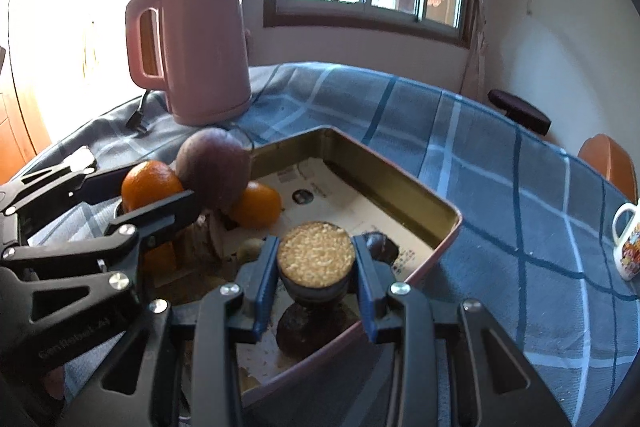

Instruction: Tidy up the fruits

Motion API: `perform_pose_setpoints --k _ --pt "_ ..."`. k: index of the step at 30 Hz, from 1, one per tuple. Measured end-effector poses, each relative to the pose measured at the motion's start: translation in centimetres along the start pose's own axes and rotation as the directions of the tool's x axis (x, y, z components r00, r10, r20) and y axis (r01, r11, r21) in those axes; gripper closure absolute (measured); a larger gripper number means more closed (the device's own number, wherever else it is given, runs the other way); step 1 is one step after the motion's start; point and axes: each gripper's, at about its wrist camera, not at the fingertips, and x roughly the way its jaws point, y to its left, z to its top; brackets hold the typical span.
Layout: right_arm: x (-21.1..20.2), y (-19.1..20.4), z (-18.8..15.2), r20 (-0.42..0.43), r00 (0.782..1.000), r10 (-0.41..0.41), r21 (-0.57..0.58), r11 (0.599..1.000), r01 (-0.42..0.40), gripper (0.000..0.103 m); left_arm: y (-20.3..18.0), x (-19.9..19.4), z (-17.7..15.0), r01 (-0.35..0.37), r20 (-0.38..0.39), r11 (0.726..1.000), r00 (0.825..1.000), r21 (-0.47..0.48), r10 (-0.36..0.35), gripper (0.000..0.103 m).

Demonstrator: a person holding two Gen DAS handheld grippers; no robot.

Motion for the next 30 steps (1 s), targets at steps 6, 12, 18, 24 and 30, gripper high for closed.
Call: perform_pose_setpoints --k 6,12,18,24,30 --pt "0.3 0.0 -0.1 -0.018 1.000 0.006 0.002 1.000 -0.006 0.064 0.1 0.2 0.0 -0.003 -0.010 1.000 1.000 0.000 0.003 0.052" --pt "-0.4 -0.2 -0.2 0.006 1.000 -0.020 0.000 1.000 0.020 0.053 0.4 -0.4 0.2 -0.025 0.004 1.000 1.000 -0.006 0.025 0.040" --pt "-2.6 -1.4 -0.7 0.065 0.998 -0.020 0.044 0.999 0.017 0.024 0.4 -2.0 0.6 -0.013 0.061 1.000 0.998 -0.023 0.014 0.024" --pt "-5.0 -1.8 -0.8 0.121 0.991 -0.064 0.042 0.997 0.059 0.022 -0.4 -3.4 1.1 0.000 0.105 1.000 0.994 -0.024 0.002 0.024" --pt "-6.8 -2.8 -0.8 0.163 0.982 -0.099 0.071 0.994 0.088 0.018 -0.6 -4.3 1.2 -0.006 0.125 1.000 0.992 -0.028 0.009 0.024"
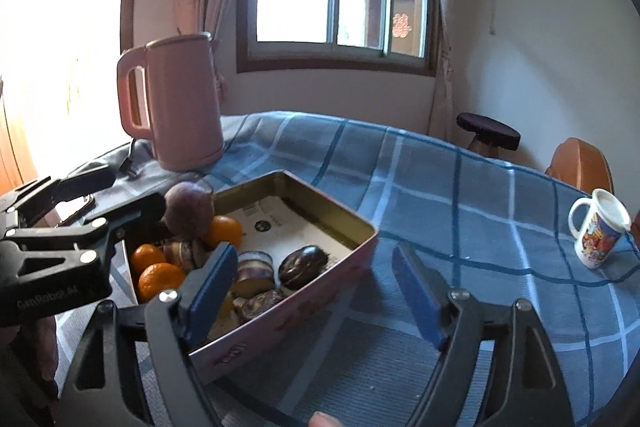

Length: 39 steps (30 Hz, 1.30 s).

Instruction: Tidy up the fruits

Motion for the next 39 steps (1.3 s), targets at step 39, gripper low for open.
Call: perform_pose_setpoints --k 39 --pt "-2.7 -2.0 -0.3 0.050 0.997 -0.055 0.038 0.998 0.053 0.008 -0.9 -1.1 0.2 0.002 0.008 1.000 1.000 0.017 -0.002 0.024"
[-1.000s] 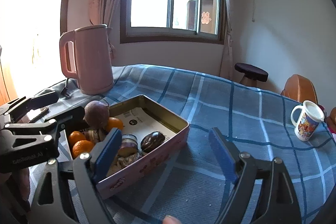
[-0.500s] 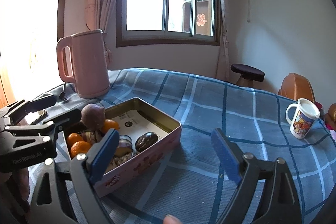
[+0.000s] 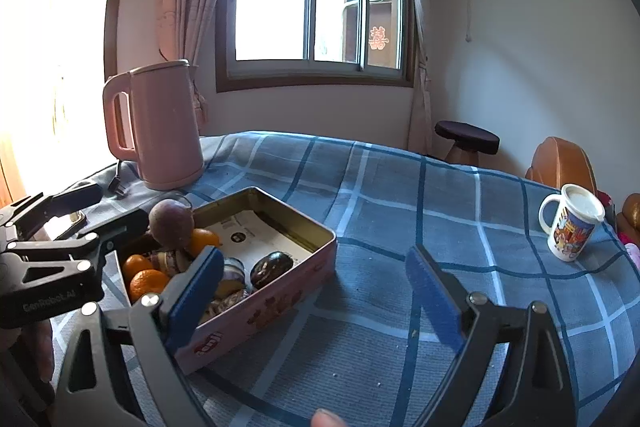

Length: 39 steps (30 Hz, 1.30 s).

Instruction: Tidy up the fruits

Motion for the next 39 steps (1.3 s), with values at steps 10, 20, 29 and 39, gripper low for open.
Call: perform_pose_setpoints --k 10,20,29,39 --pt "-0.1 -0.2 -0.1 0.005 1.000 -0.006 0.000 1.000 0.006 0.006 -0.1 0.1 0.0 0.003 -0.002 1.000 1.000 0.005 -0.003 0.024" --pt "-0.6 -1.1 -0.4 0.014 0.999 -0.032 0.004 0.999 0.032 0.006 -0.9 0.4 0.0 0.013 -0.013 1.000 1.000 0.023 -0.013 0.024" --pt "-0.8 -1.5 -0.5 0.017 0.999 -0.047 0.001 0.999 0.047 0.006 -1.2 0.4 -0.1 0.003 -0.009 1.000 1.000 0.026 -0.003 0.015" --pt "-1.1 -2.5 -1.0 0.011 0.997 -0.075 -0.004 0.997 0.075 0.006 -1.5 0.5 -0.1 -0.019 0.007 0.999 1.000 0.037 0.019 0.014"
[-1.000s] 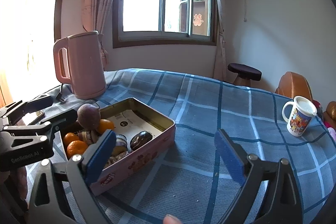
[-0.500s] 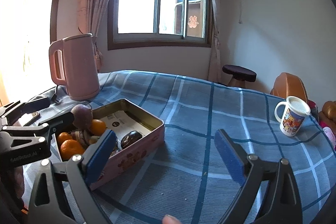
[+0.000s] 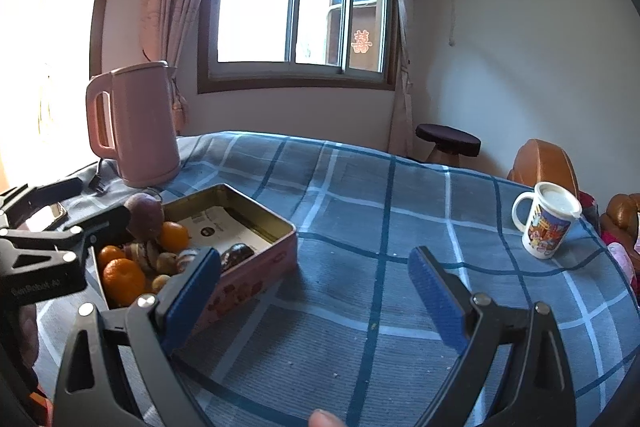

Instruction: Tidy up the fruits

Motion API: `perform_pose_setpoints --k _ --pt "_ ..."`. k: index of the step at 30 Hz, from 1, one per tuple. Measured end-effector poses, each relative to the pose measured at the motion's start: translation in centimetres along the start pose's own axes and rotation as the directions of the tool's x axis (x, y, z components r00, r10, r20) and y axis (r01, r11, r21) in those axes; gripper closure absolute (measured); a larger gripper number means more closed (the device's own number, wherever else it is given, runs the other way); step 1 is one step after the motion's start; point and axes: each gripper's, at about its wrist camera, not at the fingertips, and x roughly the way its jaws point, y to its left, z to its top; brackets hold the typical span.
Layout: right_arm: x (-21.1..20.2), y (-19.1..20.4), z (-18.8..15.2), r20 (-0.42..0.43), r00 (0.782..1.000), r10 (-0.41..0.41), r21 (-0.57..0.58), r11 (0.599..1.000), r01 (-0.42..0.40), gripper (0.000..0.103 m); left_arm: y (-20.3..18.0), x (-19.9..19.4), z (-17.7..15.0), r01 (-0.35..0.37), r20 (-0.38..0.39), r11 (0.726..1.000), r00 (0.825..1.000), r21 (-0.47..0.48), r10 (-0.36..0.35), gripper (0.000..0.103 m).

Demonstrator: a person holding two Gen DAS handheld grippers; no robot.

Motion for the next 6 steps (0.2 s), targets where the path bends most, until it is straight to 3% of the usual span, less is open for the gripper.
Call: perform_pose_setpoints --k 6 --pt "0.6 -3.1 -1.3 -0.071 0.994 -0.087 -0.012 0.996 0.086 0.006 0.2 -0.1 -0.1 -0.010 -0.003 1.000 1.000 -0.001 0.010 0.014"
